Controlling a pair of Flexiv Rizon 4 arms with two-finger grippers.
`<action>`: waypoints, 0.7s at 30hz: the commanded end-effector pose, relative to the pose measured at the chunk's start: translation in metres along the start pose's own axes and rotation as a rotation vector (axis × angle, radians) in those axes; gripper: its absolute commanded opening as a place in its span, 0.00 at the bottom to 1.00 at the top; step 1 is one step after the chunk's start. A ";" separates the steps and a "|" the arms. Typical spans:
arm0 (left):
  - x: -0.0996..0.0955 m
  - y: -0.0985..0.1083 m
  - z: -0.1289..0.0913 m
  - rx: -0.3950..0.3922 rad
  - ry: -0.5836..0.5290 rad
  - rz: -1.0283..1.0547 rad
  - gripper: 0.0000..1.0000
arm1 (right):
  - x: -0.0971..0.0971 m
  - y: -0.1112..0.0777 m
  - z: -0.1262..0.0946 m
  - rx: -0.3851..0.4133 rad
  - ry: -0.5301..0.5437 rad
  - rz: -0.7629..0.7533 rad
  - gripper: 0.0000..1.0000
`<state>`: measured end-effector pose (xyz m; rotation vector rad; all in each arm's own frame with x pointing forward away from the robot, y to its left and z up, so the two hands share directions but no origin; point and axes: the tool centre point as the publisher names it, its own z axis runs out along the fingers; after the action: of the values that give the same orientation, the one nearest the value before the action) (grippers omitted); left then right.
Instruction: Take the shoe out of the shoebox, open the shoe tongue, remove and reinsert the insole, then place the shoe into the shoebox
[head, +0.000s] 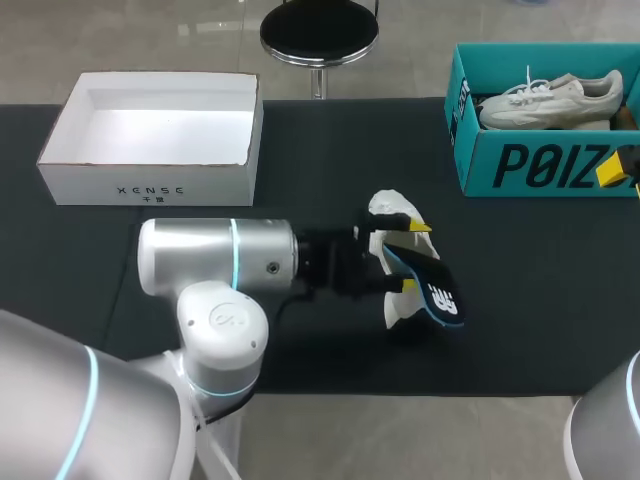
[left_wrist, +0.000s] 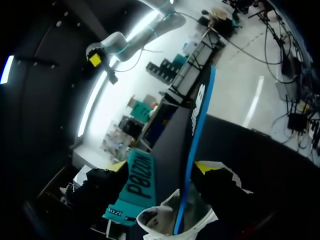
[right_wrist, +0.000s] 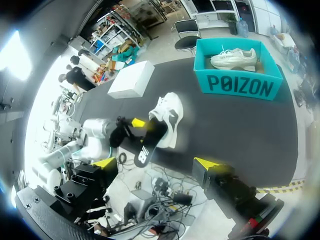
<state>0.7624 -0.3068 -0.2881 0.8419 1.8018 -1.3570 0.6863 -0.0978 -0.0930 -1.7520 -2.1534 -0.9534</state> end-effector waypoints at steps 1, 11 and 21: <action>0.002 0.000 -0.008 0.000 0.008 -0.001 0.75 | 0.000 0.001 0.001 0.003 -0.001 0.001 1.00; 0.006 0.002 -0.011 0.012 0.024 -0.007 0.53 | 0.000 0.001 0.001 0.003 -0.001 0.001 1.00; 0.015 0.003 -0.007 0.036 0.078 0.003 0.63 | 0.000 0.001 0.001 0.003 -0.001 0.001 1.00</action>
<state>0.7516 -0.2977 -0.3017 0.9161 1.8333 -1.3756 0.6862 -0.0979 -0.0930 -1.7521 -2.1534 -0.9534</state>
